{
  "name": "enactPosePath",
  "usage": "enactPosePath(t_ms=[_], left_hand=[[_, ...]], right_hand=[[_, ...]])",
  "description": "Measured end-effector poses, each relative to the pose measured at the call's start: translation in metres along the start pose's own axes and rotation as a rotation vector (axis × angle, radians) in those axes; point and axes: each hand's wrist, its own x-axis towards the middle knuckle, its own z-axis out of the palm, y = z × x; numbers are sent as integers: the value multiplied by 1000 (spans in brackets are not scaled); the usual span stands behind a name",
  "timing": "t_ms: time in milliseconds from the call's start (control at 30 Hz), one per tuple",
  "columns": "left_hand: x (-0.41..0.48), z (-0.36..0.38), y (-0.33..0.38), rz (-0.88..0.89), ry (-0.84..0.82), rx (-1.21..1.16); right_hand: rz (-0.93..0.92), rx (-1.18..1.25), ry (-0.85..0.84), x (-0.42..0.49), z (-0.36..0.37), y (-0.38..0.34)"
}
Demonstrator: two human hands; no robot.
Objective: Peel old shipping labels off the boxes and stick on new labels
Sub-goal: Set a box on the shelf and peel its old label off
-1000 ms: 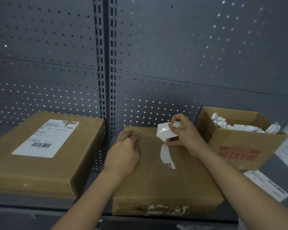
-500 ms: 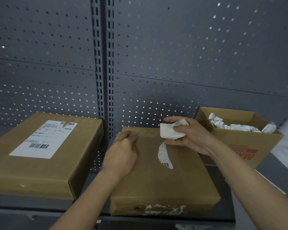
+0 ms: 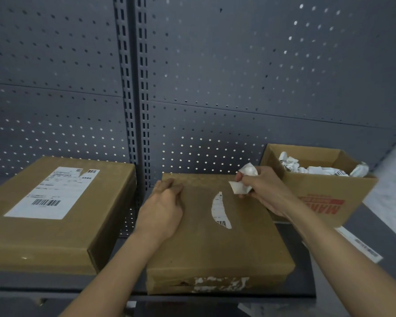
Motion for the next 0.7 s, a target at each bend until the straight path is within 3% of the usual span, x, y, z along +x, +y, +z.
enactPosePath(t_ms=[133, 367, 533, 700], left_hand=[[-1, 0, 1, 11, 18, 1], [0, 0, 1, 6, -3, 2], [0, -2, 2, 11, -12, 32], [2, -4, 5, 14, -47, 80]], right_hand=[[29, 34, -109, -3, -6, 3], [-44, -23, -160, -8, -10, 9], [-103, -250, -123, -7, -11, 10], [-140, -273, -126, -16, -2, 3]])
